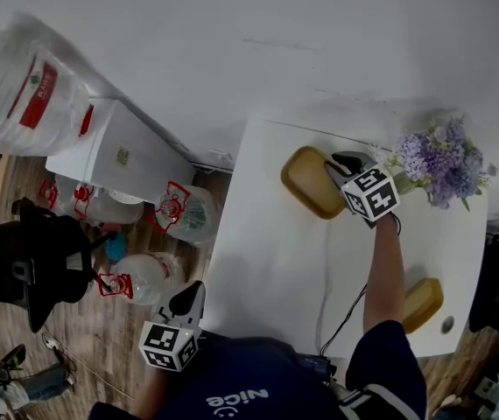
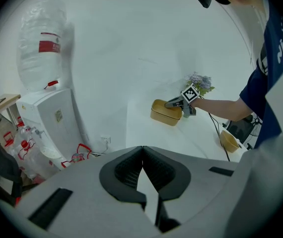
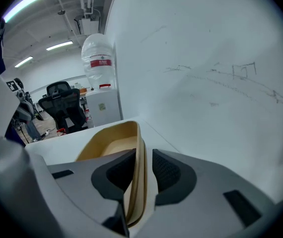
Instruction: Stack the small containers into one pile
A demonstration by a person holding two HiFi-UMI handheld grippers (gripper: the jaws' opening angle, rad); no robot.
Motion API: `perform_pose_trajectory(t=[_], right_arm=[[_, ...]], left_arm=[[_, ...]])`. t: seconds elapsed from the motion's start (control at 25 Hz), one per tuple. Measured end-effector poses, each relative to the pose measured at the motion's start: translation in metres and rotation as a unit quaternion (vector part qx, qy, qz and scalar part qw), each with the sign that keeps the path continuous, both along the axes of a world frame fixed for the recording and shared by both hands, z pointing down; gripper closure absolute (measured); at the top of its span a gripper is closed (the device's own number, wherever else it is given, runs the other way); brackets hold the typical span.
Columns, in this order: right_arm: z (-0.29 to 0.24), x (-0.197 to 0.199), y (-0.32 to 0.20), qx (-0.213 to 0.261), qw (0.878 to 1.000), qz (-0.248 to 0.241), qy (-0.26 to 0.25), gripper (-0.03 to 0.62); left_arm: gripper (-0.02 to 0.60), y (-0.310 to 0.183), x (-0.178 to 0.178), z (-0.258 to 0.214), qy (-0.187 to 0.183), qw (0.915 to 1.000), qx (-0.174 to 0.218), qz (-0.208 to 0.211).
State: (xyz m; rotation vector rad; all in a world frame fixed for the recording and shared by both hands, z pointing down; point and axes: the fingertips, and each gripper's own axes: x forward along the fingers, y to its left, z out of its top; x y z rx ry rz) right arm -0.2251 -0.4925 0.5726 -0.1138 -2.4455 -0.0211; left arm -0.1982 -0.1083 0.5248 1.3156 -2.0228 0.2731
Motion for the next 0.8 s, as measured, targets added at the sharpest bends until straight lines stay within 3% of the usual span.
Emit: perform_pose_trajectory(t=[0.24, 0.36, 0.76, 0.8], right_arm=[[0.013, 0.001, 0.004, 0.015, 0.999, -0.005, 0.029, 0.519], [0.021, 0.003, 0.006, 0.029, 0.998, -0.007, 0.05, 0.419], [0.034, 0.019, 0.008, 0.036, 0.996, 0.01, 0.086, 0.421], [0.031, 0.022, 0.008, 0.037, 0.995, 0.014, 0.087, 0.457]], left_arm=[[0.563, 0.0, 0.007, 0.002, -0.001, 1.0, -0.004, 0.007], [0.563, 0.001, 0.008, 0.002, -0.003, 1.0, -0.006, 0.006], [0.563, 0.003, 0.01, 0.002, -0.004, 1.0, -0.001, 0.007], [0.563, 0.002, 0.01, 0.002, -0.004, 1.0, 0.001, 0.009]])
